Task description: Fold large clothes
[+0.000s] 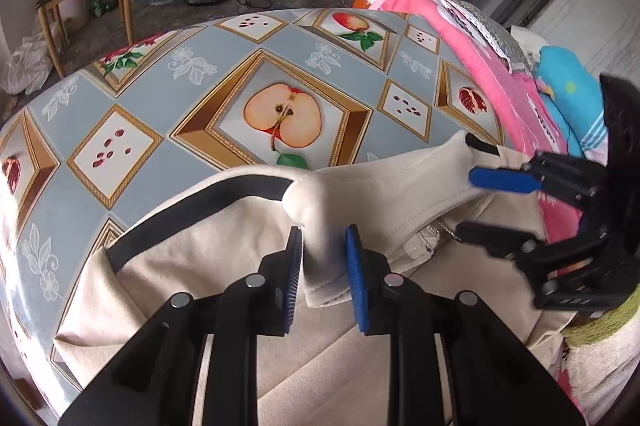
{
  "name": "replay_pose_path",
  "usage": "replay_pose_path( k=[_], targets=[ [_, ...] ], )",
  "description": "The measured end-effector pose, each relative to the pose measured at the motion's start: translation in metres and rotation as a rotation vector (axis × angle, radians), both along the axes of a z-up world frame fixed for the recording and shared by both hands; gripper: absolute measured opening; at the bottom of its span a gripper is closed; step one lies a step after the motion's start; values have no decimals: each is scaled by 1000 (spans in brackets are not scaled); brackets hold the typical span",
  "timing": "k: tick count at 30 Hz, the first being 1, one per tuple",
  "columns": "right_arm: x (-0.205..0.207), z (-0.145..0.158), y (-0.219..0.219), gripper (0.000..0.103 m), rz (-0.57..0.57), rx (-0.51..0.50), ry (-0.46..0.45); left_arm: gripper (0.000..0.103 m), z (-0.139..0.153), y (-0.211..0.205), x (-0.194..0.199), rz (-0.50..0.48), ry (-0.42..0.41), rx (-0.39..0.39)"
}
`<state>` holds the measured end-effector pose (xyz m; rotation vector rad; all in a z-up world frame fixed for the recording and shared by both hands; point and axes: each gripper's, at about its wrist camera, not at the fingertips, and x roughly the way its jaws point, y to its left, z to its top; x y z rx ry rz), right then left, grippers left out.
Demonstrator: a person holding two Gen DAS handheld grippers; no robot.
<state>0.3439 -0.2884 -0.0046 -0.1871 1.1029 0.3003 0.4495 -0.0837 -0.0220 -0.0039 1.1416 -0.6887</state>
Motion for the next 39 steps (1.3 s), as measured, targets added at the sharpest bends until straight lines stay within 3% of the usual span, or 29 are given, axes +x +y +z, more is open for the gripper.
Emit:
replay_pose_path(
  k=[4,7,9,11,17,22,25,31,35,39],
  targets=[
    [3,-9,6,48,10,-77,-22,21,-1,6,4,34,38,-33],
    [11,-14,10,30,4,-78,-28,21,0,5,2,32,28,-30],
    [13,-13,9,11,-12,-51,-30,21,1,5,1,29,26,-25],
    [7,-4,9,6,-22,-17,-58,21,3,7,0,32,24,-26],
    [-32,22,3,5,26,76,-134,21,18,27,4,82,29,-92],
    [-46,-7,16,5,119,-10,-63,21,36,30,5,103,2,-153],
    [-43,-18,24,5,129,-39,-46,21,40,13,-2,43,4,-176],
    [-27,-36,30,5,120,-68,-6,21,14,-29,-22,-87,41,-61],
    [-18,-38,32,5,110,-79,-8,21,-8,-31,-19,-63,51,-17],
    [-6,-40,30,5,82,-65,-10,19,-11,-37,-15,-47,-5,30]
  ],
)
